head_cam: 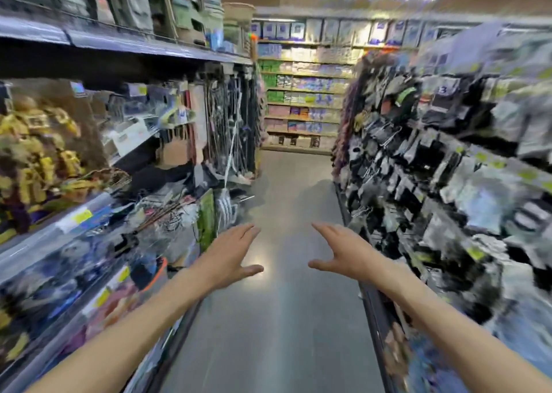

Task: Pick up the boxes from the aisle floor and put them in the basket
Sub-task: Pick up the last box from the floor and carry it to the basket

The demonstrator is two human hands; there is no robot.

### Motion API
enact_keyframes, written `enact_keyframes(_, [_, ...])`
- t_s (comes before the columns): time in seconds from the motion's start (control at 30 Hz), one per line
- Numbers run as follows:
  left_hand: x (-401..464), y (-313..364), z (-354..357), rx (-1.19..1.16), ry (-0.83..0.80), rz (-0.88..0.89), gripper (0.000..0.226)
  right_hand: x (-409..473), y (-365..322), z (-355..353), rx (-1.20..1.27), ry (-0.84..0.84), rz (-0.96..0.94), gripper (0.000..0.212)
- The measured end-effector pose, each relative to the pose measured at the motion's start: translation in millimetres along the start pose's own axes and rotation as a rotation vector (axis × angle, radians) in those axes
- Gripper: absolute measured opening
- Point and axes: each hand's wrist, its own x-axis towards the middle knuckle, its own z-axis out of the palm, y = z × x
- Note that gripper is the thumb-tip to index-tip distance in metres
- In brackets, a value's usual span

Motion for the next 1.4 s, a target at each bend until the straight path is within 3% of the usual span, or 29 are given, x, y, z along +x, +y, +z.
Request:
enact_keyframes(0.4, [248.7, -73.3, 78.0, 0.016, 0.001, 0.049, 0.095, 140.4, 179.8, 8.1, -0.041, 0.046, 0.093, 0.094])
enact_keyframes(1.0, [670.2, -300.6, 196.1, -0.06, -0.036, 0.156, 0.093, 518.4, 444.8, 45.5, -0.126, 0.077, 0.219, 0.093])
enact_keyframes(1.4, [986.6, -406.6, 314.7, -0.041, -0.1, 0.24, 0.093, 755.5, 680.0, 94.4, -0.108, 0.042, 0.299, 0.095])
